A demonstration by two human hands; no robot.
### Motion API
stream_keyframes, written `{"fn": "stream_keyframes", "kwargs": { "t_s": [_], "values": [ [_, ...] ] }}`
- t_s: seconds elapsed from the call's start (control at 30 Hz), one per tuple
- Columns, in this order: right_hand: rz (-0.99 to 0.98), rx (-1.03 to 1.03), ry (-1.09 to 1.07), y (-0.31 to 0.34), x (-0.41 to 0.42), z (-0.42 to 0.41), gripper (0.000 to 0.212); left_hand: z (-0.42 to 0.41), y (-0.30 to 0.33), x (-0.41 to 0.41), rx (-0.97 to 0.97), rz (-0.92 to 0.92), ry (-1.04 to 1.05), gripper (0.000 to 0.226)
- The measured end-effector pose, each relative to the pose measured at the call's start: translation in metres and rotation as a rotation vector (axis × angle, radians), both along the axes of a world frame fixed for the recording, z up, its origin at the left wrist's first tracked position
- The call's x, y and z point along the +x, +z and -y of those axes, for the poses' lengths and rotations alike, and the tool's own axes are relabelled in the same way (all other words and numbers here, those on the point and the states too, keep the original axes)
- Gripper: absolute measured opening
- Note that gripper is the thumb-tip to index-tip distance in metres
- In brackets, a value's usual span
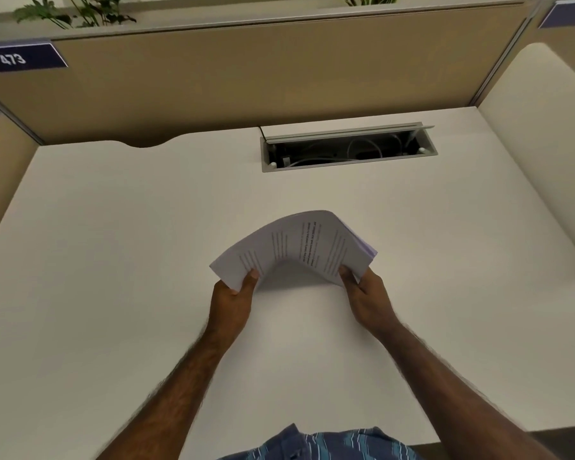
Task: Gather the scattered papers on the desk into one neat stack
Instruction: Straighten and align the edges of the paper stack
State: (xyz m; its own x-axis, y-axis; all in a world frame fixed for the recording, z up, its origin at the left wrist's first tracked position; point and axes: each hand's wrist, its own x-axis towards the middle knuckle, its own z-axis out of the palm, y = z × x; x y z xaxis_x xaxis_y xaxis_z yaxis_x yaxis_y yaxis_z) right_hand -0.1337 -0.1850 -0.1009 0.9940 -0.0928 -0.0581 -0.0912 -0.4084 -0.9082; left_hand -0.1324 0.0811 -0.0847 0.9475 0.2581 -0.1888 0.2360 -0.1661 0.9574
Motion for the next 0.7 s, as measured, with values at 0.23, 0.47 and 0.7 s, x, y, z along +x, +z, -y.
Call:
{"fn": "stream_keyframes", "kwargs": {
  "t_s": [0.23, 0.47, 0.7],
  "values": [
    [-0.013, 0.036, -0.107, 0.010, 0.012, 0.013, 0.029, -0.009, 0.016, 0.005, 0.001, -0.051, -0.002, 0.014],
    [-0.148, 0.541, -0.496, 0.025, 0.008, 0.019, 0.081, -0.019, 0.021, -0.002, -0.306, -0.150, -0.010, 0.025],
    [-0.367, 0.909, -0.160, 0.050, -0.017, -0.038, 0.052, 0.013, 0.025, -0.012, -0.614, -0.172, 0.156, 0.043]
  ]
}}
